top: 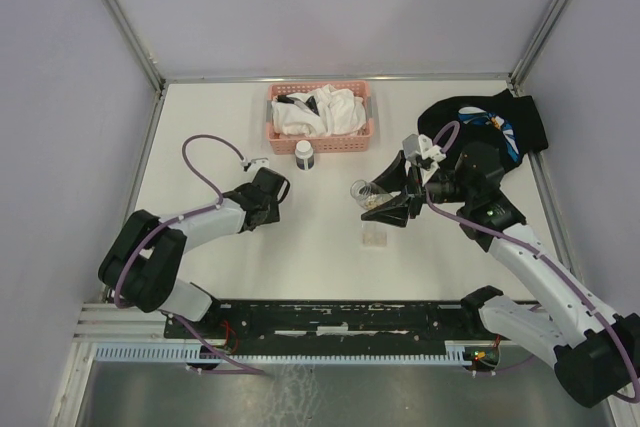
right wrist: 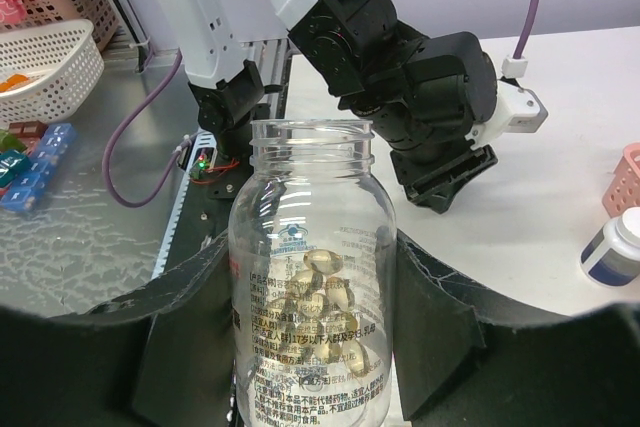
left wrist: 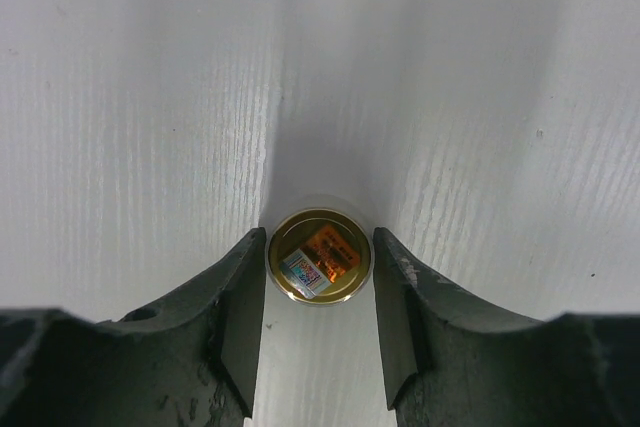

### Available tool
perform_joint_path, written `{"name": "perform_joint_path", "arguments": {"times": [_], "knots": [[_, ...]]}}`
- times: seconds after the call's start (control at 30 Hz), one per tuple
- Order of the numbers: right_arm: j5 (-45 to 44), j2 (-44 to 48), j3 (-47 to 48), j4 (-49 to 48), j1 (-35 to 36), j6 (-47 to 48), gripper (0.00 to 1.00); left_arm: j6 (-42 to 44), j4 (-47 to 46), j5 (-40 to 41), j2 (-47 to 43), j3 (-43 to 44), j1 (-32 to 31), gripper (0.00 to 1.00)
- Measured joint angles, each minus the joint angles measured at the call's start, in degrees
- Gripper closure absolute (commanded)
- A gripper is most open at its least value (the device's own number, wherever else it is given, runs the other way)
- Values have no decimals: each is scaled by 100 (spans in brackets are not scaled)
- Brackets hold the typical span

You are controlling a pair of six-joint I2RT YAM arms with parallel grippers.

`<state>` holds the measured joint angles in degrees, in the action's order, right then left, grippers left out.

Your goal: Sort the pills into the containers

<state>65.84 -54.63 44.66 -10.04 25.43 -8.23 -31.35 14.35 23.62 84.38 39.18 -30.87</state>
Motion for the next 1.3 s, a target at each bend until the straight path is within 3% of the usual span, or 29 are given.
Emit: {"name": "perform_joint_path", "arguments": {"times": [0.13,0.33,0.47,0.63,0.87,1.07,1.3], "knots": [[13,-39,0,0,0,-11,91,17,0,-2,0,-2,0,71],[15,-81,0,7,-7,-7,91,20,15,-343,-166,-4,4,75],[92,-107,22,188,-68,66,92,20,-203,-1137,-772,-136,4,77],[297,-216,208,616,-260,297,92,-378,-1537,-3049,-1899,-817,4,78],[503,-219,481,1320,-599,820,92,-1843,-4074,-4990,-2422,-1436,0,78],[577,-216,734,2063,-835,1427,91,-2704,-5676,-5661,-2514,-1405,-11,78],[599,-214,752,2455,-938,1716,91,-3058,-6363,-5845,-2479,-1073,-188,78]]}}
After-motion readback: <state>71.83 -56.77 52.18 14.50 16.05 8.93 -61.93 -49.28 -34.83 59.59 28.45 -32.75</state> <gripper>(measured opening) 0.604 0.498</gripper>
